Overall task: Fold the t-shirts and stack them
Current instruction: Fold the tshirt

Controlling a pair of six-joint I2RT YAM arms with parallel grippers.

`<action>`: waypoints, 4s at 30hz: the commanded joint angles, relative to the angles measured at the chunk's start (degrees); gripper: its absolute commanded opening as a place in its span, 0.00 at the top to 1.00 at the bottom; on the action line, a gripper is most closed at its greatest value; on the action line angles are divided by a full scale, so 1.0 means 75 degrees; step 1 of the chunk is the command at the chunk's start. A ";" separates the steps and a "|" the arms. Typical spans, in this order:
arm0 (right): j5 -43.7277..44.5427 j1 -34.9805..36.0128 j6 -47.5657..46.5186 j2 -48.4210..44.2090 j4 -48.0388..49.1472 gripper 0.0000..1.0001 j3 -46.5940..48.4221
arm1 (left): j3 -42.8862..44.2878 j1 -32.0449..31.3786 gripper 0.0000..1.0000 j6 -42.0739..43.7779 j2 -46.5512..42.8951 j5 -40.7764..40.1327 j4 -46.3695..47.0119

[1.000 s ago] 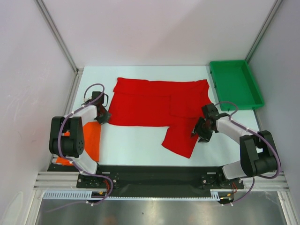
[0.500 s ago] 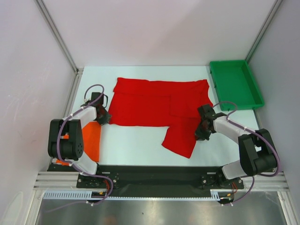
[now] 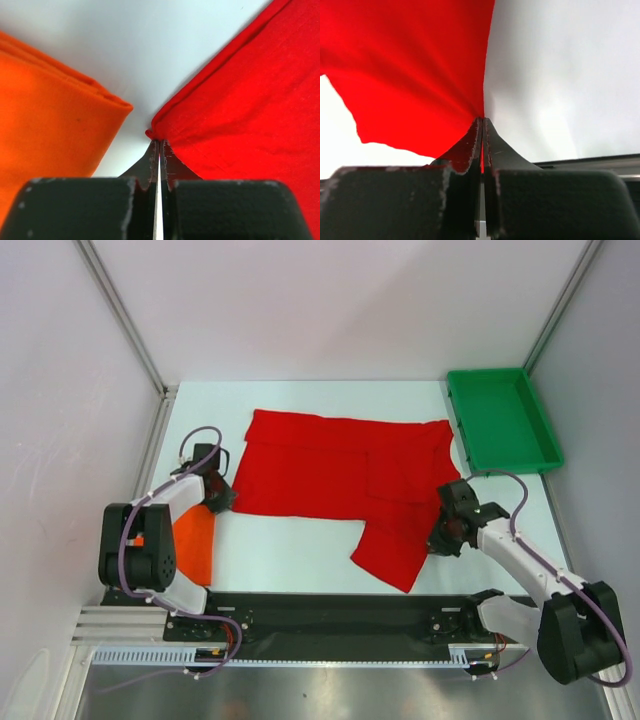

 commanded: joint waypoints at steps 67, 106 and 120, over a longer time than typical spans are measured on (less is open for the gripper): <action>-0.1169 -0.2206 -0.2134 0.7975 -0.1921 1.00 1.0431 | 0.6835 -0.0061 1.00 0.0601 0.4245 0.0170 -0.1343; -0.1064 -0.2183 -0.2450 1.0367 -0.1886 1.00 1.3257 | 0.7221 -0.0050 1.00 0.0507 0.4749 0.0298 -0.1484; -0.0549 -0.2370 -0.2765 1.0274 -0.2562 0.82 1.3595 | 0.7866 -0.0073 0.71 0.1408 0.4738 0.0416 -0.1741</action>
